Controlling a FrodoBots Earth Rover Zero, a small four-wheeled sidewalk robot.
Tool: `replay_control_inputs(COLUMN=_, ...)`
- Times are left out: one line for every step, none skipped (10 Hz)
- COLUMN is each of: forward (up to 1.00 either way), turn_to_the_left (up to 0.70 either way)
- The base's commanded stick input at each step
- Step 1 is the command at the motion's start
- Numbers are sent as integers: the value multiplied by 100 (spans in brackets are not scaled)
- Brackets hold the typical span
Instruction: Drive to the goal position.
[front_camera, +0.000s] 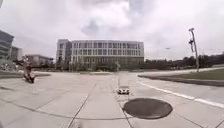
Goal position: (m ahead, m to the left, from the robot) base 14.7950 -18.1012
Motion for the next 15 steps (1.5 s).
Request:
replay_control_inputs(forward=70, turn_to_the_left=0)
replay_control_inputs(forward=70, turn_to_the_left=0)
replay_control_inputs(forward=70, turn_to_the_left=0)
replay_control_inputs(forward=70, turn_to_the_left=0)
replay_control_inputs(forward=70, turn_to_the_left=0)
replay_control_inputs(forward=70, turn_to_the_left=0)
replay_control_inputs(forward=70, turn_to_the_left=0)
replay_control_inputs(forward=70, turn_to_the_left=0)
replay_control_inputs(forward=70, turn_to_the_left=-14)
replay_control_inputs(forward=70, turn_to_the_left=-32)
replay_control_inputs(forward=70, turn_to_the_left=-33)
replay_control_inputs(forward=70, turn_to_the_left=0)
replay_control_inputs(forward=70, turn_to_the_left=0)
replay_control_inputs(forward=70, turn_to_the_left=0)
replay_control_inputs(forward=70, turn_to_the_left=0)
